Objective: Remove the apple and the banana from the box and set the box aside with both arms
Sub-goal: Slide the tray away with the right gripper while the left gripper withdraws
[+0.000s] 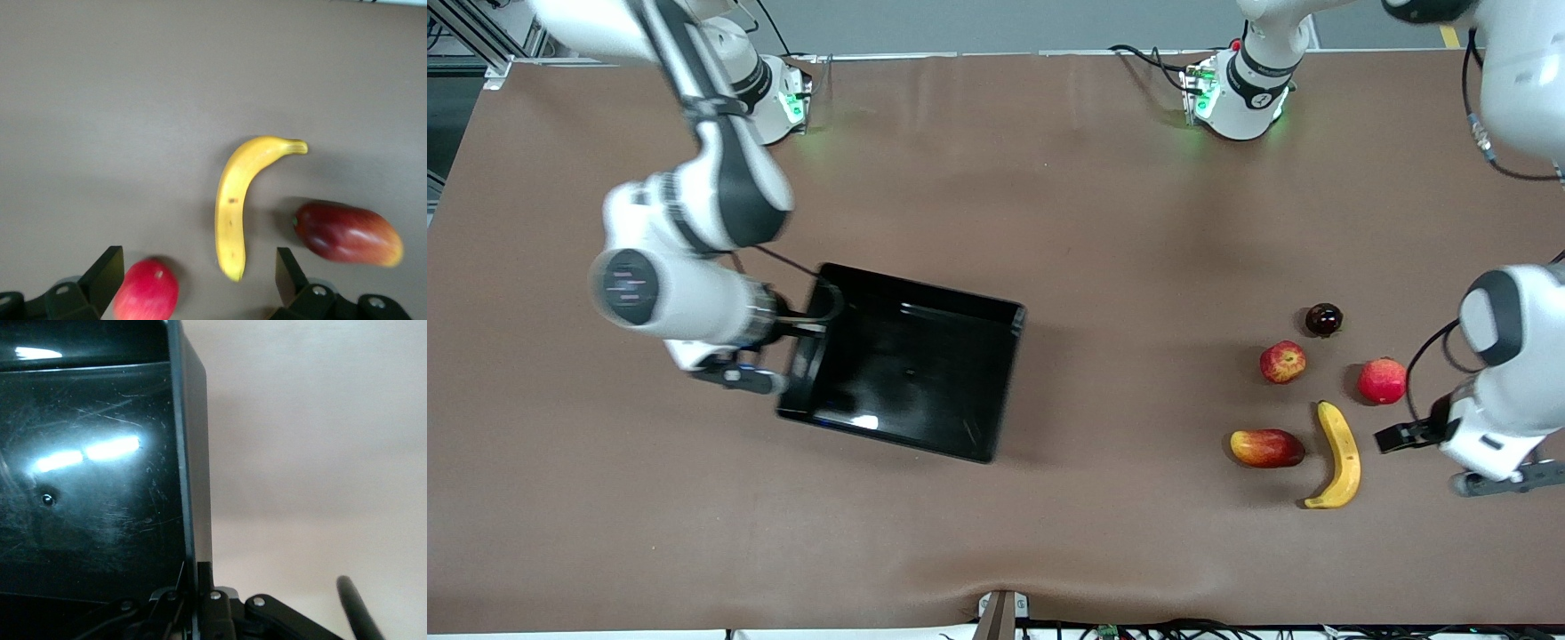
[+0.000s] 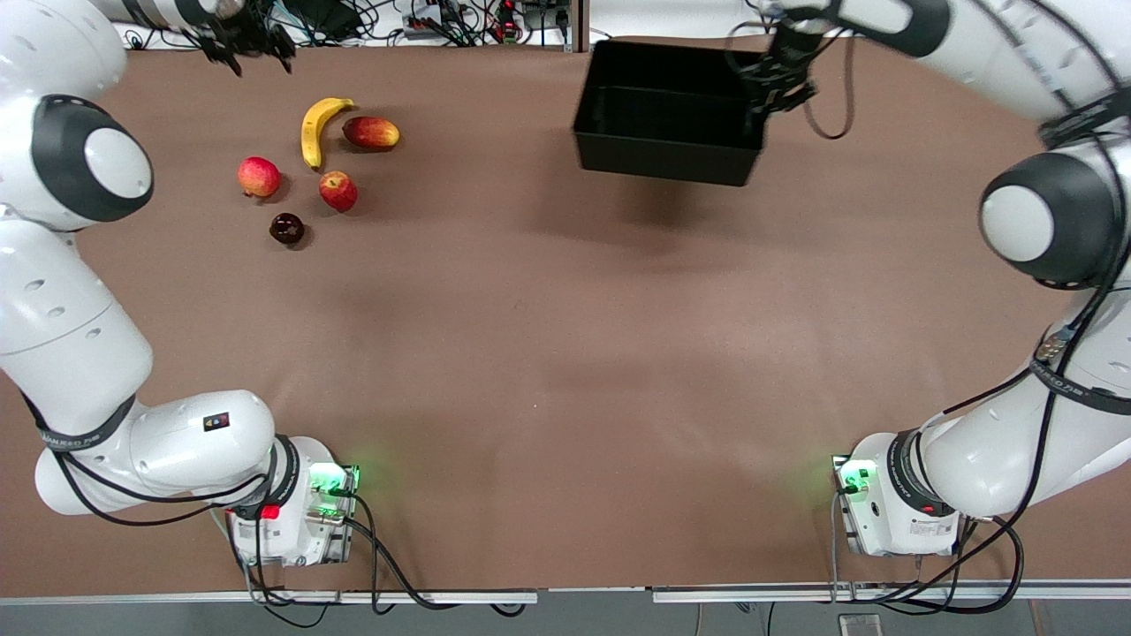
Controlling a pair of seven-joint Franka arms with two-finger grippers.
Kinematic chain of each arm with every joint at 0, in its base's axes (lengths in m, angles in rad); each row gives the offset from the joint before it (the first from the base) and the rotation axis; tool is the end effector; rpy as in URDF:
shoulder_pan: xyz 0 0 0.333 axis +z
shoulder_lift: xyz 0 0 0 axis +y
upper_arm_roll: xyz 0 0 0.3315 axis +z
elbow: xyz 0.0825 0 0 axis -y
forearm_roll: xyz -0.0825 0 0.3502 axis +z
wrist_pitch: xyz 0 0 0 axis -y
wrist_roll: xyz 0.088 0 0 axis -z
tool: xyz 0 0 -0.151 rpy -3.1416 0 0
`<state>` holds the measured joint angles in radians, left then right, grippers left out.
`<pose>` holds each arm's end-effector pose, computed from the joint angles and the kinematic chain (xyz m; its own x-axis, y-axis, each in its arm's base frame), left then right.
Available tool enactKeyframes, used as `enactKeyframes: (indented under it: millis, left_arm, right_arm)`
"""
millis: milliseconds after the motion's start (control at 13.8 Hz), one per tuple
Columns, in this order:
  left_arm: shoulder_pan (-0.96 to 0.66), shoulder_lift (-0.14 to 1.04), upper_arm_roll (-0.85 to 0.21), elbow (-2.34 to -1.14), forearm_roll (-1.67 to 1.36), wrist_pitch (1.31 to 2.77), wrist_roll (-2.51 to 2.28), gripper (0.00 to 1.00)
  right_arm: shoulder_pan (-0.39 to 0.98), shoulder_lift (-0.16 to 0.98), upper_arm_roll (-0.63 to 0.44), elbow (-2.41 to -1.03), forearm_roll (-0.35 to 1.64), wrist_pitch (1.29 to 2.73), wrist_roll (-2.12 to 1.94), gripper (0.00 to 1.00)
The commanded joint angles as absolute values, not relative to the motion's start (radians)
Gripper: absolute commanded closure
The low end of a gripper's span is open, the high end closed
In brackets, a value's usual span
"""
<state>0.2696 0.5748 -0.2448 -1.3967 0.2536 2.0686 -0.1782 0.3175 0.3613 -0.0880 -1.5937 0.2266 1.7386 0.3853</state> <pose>0.7038 0.0727 0.3730 0.9828 0.1332 0.1279 0.1443 -0.9862 -0.0814 0.5806 0.1721 0.3958 0.9437 -0.1950 -0.2672 -0.2243 -0.9709 -0.0837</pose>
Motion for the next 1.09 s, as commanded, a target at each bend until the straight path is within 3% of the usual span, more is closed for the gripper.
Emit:
enactKeyframes:
  millis: [0, 290, 508, 798, 1015]
  left_arm:
    - [0.273, 0.425, -0.253, -1.434, 0.236, 1.947, -0.169, 0.0]
    - [0.281, 0.269, -0.295, -1.433, 0.152, 1.764, -0.16, 0.0]
    - [0.279, 0.19, -0.295, -1.433, 0.097, 1.689, -0.16, 0.0]
    - [0.223, 0.114, -0.27, -1.469, 0.057, 1.641, -0.161, 0.0]
    - [0.076, 0.019, -0.128, -1.566, 0.026, 1.641, -0.161, 0.0]
  right_arm:
    - [0.142, 0.296, -0.069, -1.628, 0.218, 1.668, 0.232, 1.0]
    - [-0.124, 0.314, -0.071, -1.644, 0.206, 1.672, -0.068, 1.0]
    - [-0.3, 0.426, -0.071, -1.641, 0.19, 1.765, -0.326, 1.0]
    - [-0.373, 0.544, -0.071, -1.646, 0.132, 1.888, -0.394, 1.0]
    - [-0.362, 0.577, -0.072, -1.644, 0.104, 1.913, -0.429, 1.0]
